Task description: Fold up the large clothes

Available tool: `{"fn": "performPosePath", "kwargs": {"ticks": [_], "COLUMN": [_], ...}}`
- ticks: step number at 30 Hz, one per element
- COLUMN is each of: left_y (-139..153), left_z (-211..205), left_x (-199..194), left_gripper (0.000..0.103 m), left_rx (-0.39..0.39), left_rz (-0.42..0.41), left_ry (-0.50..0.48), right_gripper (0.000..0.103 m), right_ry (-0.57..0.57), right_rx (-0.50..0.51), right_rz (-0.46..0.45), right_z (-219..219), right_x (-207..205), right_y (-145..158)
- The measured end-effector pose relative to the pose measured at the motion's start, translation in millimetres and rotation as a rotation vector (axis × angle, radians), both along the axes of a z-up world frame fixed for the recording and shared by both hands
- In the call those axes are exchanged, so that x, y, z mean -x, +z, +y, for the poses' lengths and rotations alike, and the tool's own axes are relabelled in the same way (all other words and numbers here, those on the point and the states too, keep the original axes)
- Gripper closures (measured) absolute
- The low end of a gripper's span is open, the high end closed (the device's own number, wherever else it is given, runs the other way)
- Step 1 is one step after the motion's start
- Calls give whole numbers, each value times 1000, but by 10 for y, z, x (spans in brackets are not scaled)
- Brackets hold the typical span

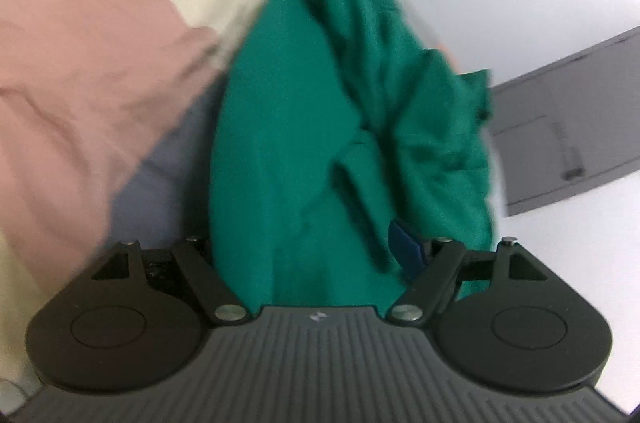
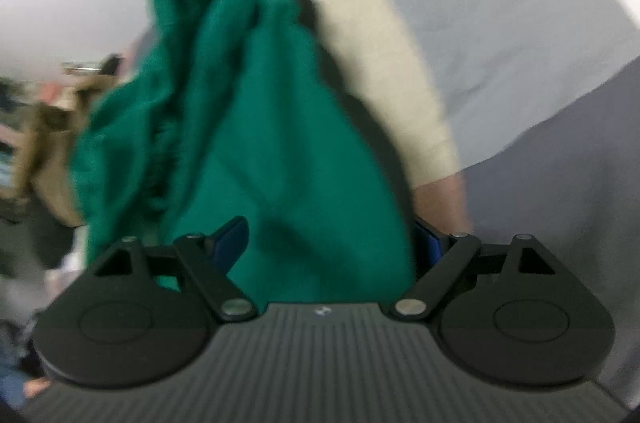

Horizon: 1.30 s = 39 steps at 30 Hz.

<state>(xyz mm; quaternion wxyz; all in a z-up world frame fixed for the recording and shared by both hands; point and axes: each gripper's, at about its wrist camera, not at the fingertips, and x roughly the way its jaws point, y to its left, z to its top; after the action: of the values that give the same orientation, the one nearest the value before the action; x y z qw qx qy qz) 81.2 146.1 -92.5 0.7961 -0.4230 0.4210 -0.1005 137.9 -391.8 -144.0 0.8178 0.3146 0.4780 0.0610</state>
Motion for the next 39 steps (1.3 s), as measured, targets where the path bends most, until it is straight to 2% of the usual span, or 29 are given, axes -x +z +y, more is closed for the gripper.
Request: {"fn": "performPosePath", "kwargs": {"ticks": [2, 4, 8, 10, 12, 14, 15, 16, 17, 18, 19, 24, 27, 32, 36, 39], "left_y": [18, -7, -149, -117, -96, -64, -47, -27, -2, 38, 60, 386, 691, 1183, 1468, 1629], "left_z": [-26, -58, -191, -249, -264, -290, -301, -310, -299, -281, -239, -33, 107, 281, 347, 362], "left_x": [24, 33, -43, -47, -29, 5, 20, 43, 58, 84, 105, 302, 431, 663, 956, 1227], "left_gripper": [23, 23, 23, 23, 24, 33, 44, 60, 71, 88, 90, 94, 95, 95, 95, 95], "left_rx": [35, 19, -61, -79, -55, -44, -44, -47, -52, -50, -29, 103, 147, 197, 236, 262], "left_rz": [-15, 15, 110, 104, 97, 94, 97, 101, 106, 100, 85, -29, -100, -191, -237, -270], "left_ry": [-8, -10, -50, -67, -83, -99, -103, -97, -88, -73, -64, -18, -2, -16, -37, -58], "right_gripper": [16, 16, 18, 19, 21, 31, 43, 62, 71, 79, 85, 87, 88, 88, 88, 88], "right_ry": [51, 94, 88, 111, 120, 143, 154, 160, 155, 141, 133, 82, 76, 62, 80, 112], "right_rx": [-58, -93, 3, 66, 113, 117, 135, 148, 141, 110, 75, -101, -105, -239, -303, -306], "right_rz": [-37, -62, 2, 16, 9, -4, -11, -16, -23, -37, -60, -200, -306, -379, -451, -510], "right_z": [83, 146, 234, 332, 461, 576, 619, 657, 665, 654, 639, 478, 449, 301, 212, 117], "right_x": [36, 47, -8, -27, -18, 13, 47, 68, 87, 113, 134, 301, 476, 659, 958, 1288], "right_y": [43, 71, 6, -38, 2, 17, 45, 64, 84, 118, 166, 468, 725, 1016, 1287, 1538]}}
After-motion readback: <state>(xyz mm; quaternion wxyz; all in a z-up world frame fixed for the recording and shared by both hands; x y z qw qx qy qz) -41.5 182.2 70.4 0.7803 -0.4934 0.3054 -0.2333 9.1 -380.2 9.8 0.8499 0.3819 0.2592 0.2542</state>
